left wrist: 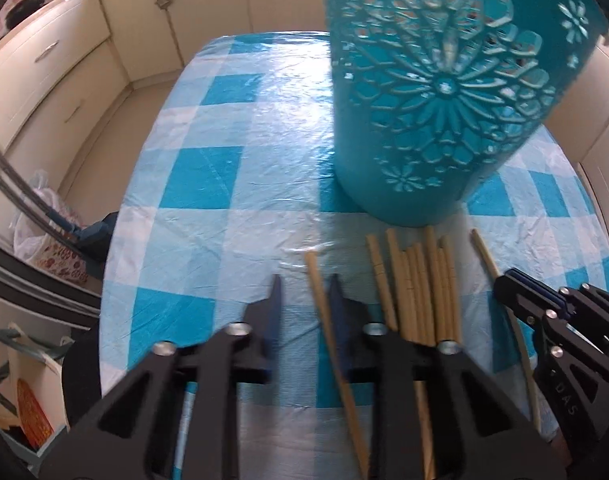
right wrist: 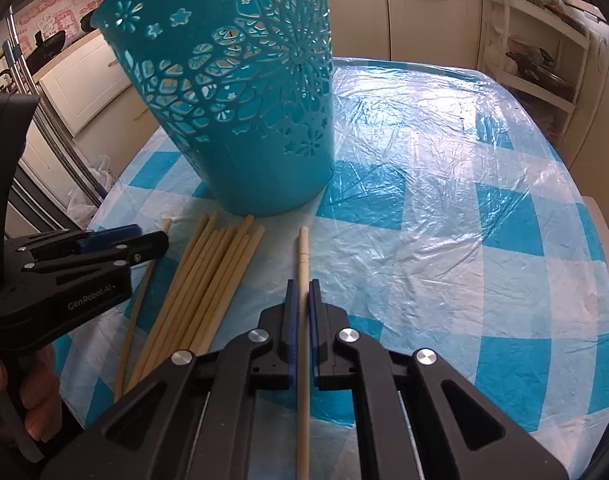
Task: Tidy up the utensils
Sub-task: 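Lift the left tool's chopstick into the teal basket and release while the right tool holds its chopstick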
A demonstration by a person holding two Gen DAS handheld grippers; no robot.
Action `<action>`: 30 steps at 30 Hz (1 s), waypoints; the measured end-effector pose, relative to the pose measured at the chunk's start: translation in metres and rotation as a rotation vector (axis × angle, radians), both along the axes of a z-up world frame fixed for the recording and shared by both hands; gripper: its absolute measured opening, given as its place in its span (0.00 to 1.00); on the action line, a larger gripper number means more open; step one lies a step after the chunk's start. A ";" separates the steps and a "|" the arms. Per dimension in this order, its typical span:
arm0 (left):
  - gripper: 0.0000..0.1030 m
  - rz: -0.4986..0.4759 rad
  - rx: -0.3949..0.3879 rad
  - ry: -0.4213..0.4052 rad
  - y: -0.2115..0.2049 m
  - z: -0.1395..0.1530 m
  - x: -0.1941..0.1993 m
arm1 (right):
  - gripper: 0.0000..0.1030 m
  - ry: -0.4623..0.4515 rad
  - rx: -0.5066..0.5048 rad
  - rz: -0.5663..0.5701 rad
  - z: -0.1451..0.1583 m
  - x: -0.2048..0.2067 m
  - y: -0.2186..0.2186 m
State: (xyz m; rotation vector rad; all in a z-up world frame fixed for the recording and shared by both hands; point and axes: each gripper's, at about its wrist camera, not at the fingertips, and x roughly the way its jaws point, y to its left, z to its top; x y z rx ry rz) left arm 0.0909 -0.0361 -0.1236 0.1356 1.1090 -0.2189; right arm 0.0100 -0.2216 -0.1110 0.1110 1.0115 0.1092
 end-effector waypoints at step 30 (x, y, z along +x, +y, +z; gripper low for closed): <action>0.05 0.061 -0.495 -0.685 0.003 0.247 0.038 | 0.06 -0.041 0.207 0.043 -0.007 -0.003 -0.033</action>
